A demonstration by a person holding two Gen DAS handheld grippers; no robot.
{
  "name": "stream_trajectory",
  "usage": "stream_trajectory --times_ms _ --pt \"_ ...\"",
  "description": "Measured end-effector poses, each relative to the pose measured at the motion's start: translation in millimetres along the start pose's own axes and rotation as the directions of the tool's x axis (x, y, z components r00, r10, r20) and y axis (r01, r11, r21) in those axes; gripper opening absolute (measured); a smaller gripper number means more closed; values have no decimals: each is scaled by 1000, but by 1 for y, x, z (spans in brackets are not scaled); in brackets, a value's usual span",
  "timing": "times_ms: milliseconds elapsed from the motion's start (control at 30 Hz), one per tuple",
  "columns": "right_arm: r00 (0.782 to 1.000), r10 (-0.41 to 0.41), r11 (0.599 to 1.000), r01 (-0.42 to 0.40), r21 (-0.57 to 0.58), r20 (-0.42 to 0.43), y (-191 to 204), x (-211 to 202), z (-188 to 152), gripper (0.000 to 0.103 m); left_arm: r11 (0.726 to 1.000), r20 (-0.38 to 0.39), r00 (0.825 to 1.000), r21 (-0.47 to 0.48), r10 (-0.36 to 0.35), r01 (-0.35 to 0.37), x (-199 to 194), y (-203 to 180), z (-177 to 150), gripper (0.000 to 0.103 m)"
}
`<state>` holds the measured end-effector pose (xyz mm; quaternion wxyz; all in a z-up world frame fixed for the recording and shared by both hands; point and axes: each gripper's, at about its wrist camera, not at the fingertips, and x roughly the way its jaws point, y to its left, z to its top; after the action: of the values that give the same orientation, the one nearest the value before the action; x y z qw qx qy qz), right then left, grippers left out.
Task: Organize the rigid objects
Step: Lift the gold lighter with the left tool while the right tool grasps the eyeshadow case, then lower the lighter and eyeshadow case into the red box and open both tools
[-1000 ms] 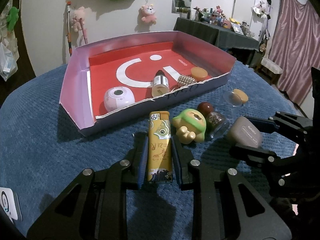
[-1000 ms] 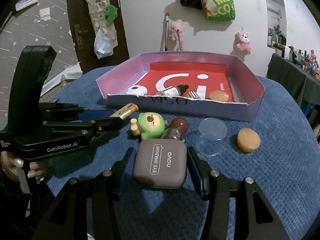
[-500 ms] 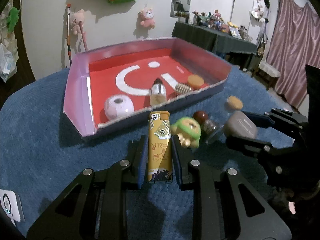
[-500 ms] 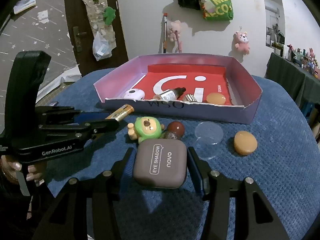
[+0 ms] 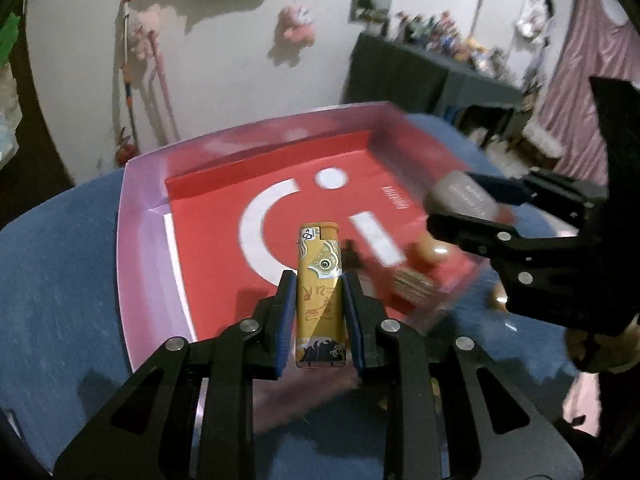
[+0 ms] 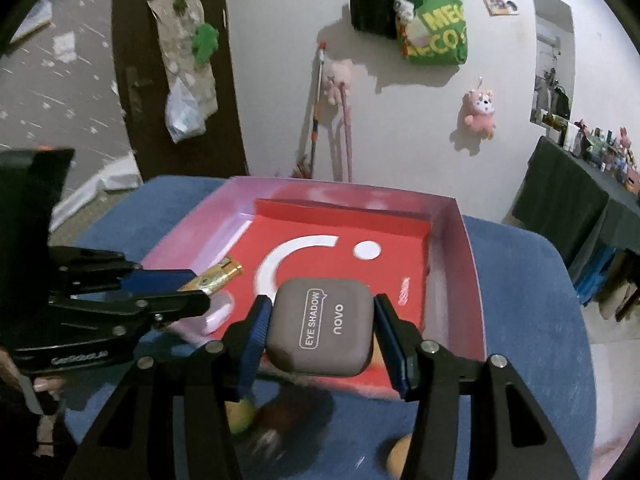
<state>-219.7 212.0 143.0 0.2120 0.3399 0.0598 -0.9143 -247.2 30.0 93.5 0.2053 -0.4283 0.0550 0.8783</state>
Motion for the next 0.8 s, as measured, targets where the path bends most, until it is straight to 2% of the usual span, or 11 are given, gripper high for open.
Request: stream_trajectory --times_ms 133,300,467,800 --pt "993 -48 998 44 -35 -111 -15 50 17 55 1000 -81 997 1 3 -3 32 9 11 22" --pt "973 -79 995 65 -73 -215 -24 92 15 55 999 -131 991 28 32 -29 55 7 16 22" --pt "956 -100 993 77 -90 -277 -29 113 12 55 999 -187 981 34 44 -38 71 6 15 22" --pt "936 -111 992 82 -97 -335 -36 130 6 55 999 -198 979 32 44 -38 69 9 9 22"
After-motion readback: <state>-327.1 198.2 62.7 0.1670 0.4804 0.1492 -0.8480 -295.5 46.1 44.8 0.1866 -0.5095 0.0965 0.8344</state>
